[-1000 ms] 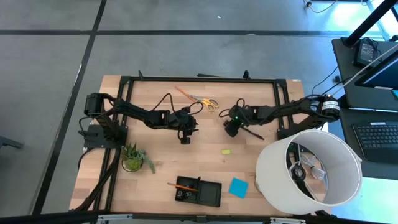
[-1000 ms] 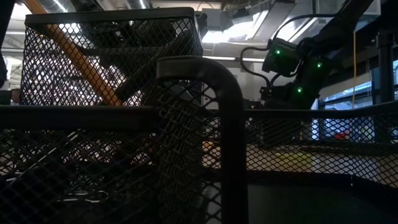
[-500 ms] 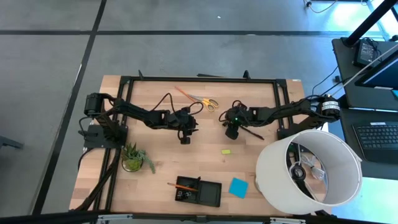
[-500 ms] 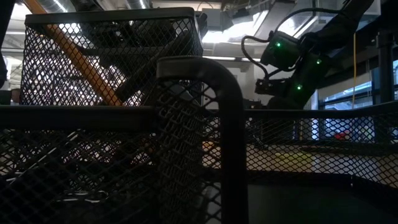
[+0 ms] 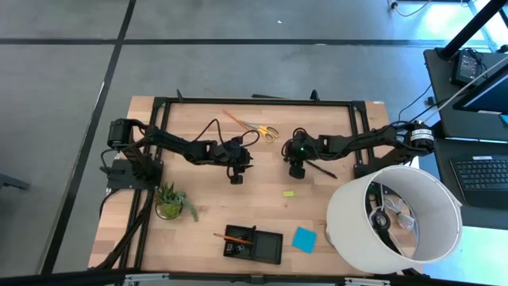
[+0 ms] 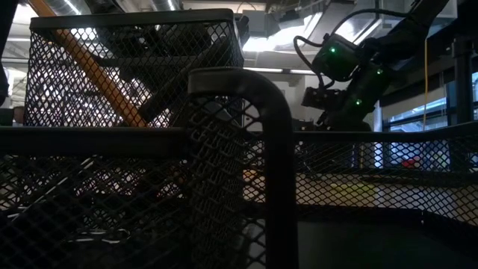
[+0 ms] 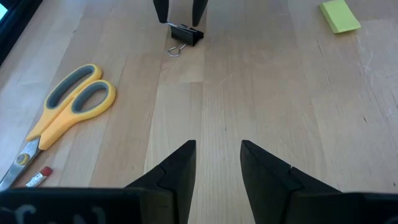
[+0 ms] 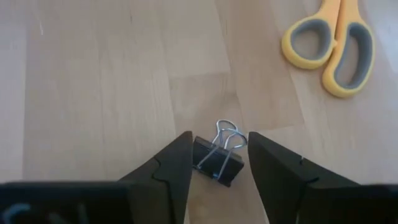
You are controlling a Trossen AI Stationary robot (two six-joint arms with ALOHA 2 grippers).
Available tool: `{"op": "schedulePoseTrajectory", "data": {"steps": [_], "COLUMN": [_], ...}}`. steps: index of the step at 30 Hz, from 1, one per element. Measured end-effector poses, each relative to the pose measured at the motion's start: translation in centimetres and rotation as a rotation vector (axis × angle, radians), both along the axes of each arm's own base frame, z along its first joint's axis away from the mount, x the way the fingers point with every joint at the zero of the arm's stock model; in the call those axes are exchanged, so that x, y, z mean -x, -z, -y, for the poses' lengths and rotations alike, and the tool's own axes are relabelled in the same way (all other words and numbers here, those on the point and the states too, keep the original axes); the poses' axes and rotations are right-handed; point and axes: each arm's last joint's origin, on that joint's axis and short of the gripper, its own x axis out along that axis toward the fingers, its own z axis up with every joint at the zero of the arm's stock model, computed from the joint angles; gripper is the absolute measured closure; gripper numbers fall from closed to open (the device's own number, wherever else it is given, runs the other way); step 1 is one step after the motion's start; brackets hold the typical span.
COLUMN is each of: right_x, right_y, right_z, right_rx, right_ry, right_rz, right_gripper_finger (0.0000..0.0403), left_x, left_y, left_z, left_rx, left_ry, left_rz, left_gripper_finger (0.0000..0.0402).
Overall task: Pick and place office supplies into organizer
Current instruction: Put the black binder clip into the black desk organizer
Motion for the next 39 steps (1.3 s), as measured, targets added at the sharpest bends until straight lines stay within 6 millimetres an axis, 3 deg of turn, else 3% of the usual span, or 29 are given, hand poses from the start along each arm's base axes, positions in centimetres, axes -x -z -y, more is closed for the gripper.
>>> {"op": "schedulePoseTrajectory", "data": {"steps": [14,22,39], "right_x": [-0.2,-0.5,-0.7], "right_y": [0.0,1.6,1.5], "right_z": [0.1,0.2,0.3], "right_rx": [0.005,0.004,-0.009], "right_ry": [0.001,0.007,0.031], "right_rz": [0.016,-0.025,0.000], "right_gripper_finger": [0.0246,0.0246,0.0260], "left_x": [0.0,0.0,0.0], "left_y": [0.0,0.0,0.0], "left_z": [0.0,0.0,0.0], "left_rx": [0.000,0.000,-0.001], "left_ry": [0.000,0.000,0.001], "left_rz": [0.000,0.000,0.000], "left_gripper_finger": [0.0281,0.0281,0.0281]}}
